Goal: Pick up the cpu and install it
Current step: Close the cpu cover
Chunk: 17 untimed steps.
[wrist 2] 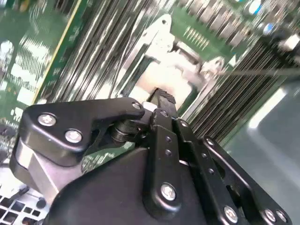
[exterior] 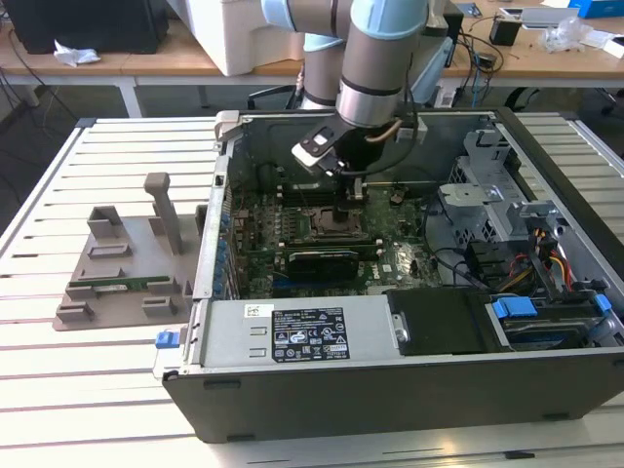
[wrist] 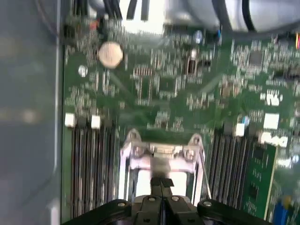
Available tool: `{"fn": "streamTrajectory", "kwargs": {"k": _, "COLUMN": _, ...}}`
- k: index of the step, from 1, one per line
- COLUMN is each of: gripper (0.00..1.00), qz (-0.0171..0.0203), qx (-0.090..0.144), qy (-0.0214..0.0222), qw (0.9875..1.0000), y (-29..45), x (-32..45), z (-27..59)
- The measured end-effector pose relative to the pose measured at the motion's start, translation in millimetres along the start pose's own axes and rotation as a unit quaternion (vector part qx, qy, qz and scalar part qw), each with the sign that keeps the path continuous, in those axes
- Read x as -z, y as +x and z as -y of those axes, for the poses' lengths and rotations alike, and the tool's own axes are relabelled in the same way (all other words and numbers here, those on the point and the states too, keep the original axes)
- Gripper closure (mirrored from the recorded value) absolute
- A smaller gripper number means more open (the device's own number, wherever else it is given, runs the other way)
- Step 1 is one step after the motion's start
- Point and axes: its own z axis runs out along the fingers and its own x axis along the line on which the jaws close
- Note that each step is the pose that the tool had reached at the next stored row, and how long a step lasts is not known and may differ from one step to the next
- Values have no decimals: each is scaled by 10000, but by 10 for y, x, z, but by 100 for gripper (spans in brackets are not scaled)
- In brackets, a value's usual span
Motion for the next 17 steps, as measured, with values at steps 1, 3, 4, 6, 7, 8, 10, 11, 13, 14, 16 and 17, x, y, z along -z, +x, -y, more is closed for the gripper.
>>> {"fn": "streamTrajectory", "kwargs": {"k": 1, "gripper": 89, "qz": 0, "qx": 1, "qy": 14, "qw": 10000, "y": -3, "x": 20, "z": -37}}
{"fn": "streamTrajectory", "kwargs": {"k": 3, "gripper": 89, "qz": 1, "qx": 1, "qy": 14, "qw": 10000, "y": -6, "x": 99, "z": -32}}
{"fn": "streamTrajectory", "kwargs": {"k": 4, "gripper": 89, "qz": 2, "qx": 0, "qy": 14, "qw": 10000, "y": -7, "x": 191, "z": -22}}
{"fn": "streamTrajectory", "kwargs": {"k": 6, "gripper": 89, "qz": 2, "qx": 0, "qy": 14, "qw": 10000, "y": -10, "x": 305, "z": -9}}
{"fn": "streamTrajectory", "kwargs": {"k": 7, "gripper": 89, "qz": 2, "qx": 1, "qy": 14, "qw": 10000, "y": -11, "x": 377, "z": -1}}
{"fn": "streamTrajectory", "kwargs": {"k": 8, "gripper": 89, "qz": 2, "qx": 1, "qy": 14, "qw": 10000, "y": -12, "x": 438, "z": 6}}
{"fn": "streamTrajectory", "kwargs": {"k": 10, "gripper": 89, "qz": 3, "qx": 1, "qy": 14, "qw": 10000, "y": -15, "x": 547, "z": 18}}
{"fn": "streamTrajectory", "kwargs": {"k": 11, "gripper": 89, "qz": 2, "qx": 1, "qy": 13, "qw": 10000, "y": -14, "x": 558, "z": 19}}
{"fn": "streamTrajectory", "kwargs": {"k": 13, "gripper": 89, "qz": 0, "qx": 1, "qy": 13, "qw": 10000, "y": -14, "x": 558, "z": 19}}
{"fn": "streamTrajectory", "kwargs": {"k": 14, "gripper": 89, "qz": 2, "qx": 1, "qy": 14, "qw": 10000, "y": -15, "x": 560, "z": 20}}
{"fn": "streamTrajectory", "kwargs": {"k": 16, "gripper": 89, "qz": 2, "qx": 1, "qy": 14, "qw": 10000, "y": -15, "x": 561, "z": 20}}
{"fn": "streamTrajectory", "kwargs": {"k": 17, "gripper": 89, "qz": 2, "qx": 1, "qy": 13, "qw": 10000, "y": -15, "x": 561, "z": 20}}
